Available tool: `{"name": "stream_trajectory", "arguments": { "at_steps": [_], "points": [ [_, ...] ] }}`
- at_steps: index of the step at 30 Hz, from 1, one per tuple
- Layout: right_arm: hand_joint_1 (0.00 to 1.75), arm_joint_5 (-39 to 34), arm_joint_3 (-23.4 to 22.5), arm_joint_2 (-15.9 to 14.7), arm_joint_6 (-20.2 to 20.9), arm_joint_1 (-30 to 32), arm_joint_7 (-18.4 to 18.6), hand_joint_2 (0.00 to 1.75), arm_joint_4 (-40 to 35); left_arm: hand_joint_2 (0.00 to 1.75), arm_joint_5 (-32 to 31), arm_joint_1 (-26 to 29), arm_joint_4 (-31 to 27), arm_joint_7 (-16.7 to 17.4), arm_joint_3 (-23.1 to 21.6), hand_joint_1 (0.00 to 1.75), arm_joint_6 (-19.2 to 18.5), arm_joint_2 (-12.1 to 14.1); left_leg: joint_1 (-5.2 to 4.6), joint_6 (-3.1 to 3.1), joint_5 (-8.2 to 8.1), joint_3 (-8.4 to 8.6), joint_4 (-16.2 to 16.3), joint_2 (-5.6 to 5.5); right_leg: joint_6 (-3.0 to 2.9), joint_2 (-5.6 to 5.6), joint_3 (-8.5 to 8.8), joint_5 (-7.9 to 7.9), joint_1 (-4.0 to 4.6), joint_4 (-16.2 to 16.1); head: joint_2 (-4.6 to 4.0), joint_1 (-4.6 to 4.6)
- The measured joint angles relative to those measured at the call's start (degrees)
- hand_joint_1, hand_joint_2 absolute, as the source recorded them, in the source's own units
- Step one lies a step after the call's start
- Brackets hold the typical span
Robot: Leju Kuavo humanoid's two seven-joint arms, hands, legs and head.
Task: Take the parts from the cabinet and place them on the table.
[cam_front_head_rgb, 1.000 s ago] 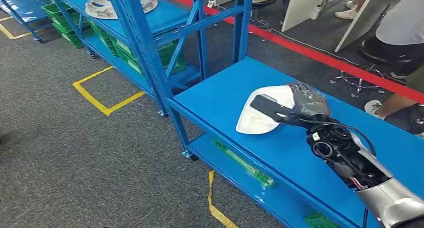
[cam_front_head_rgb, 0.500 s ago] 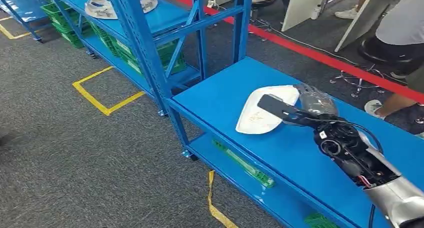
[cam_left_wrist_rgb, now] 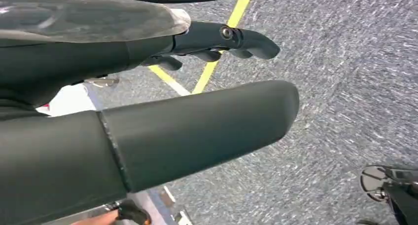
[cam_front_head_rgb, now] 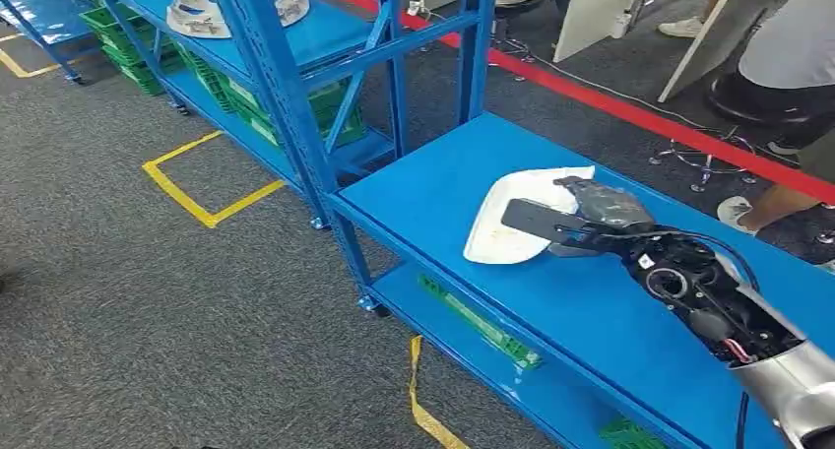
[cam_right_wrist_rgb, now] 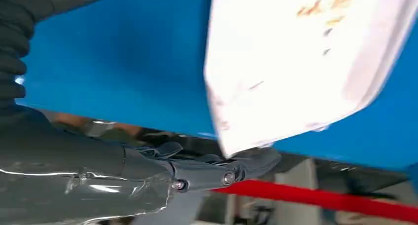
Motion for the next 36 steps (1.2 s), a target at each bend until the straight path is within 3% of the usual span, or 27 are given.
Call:
{"name": "stream_trajectory", "arguments": {
  "at_steps": [20, 32, 36],
  "points": [
    [0.0, -2.49, 5.51, -3.63, 3.89, -2.43, -2.32, 1.75, -0.57, 0.0, 0.55, -0.53, 0.0, 0.61, -1.88, 0.0, -0.33, 0.02, 0.0, 0.0, 0.0, 0.0, 0.0, 0.0, 0.0, 0.0, -0.01, 0.0, -0.01, 0.0, 0.0, 0.0],
    [0.0, -3.91, 7.5, -4.22, 5.38, -2.92, -2.17, 1.75, -0.17, 0.0, 0.83, -0.9, 0.0, 0.9, -2.3, 0.0, -0.35, 0.0, 0.0, 0.0, 0.0, 0.0, -0.01, -0.01, 0.0, -0.01, 0.0, 0.0, 0.0, 0.0, 0.0, 0.02],
    [0.0, -3.65, 9.09, -4.11, 5.44, -3.6, -4.11, 1.75, 1.97, 0.0, 0.9, -1.32, 0.0, 1.16, -2.82, 0.0, -0.39, -0.09, -0.01, 0.0, 0.0, -0.01, -0.02, -0.04, 0.0, -0.01, 0.03, 0.0, 0.01, 0.0, 0.0, 0.0]
  ]
}}
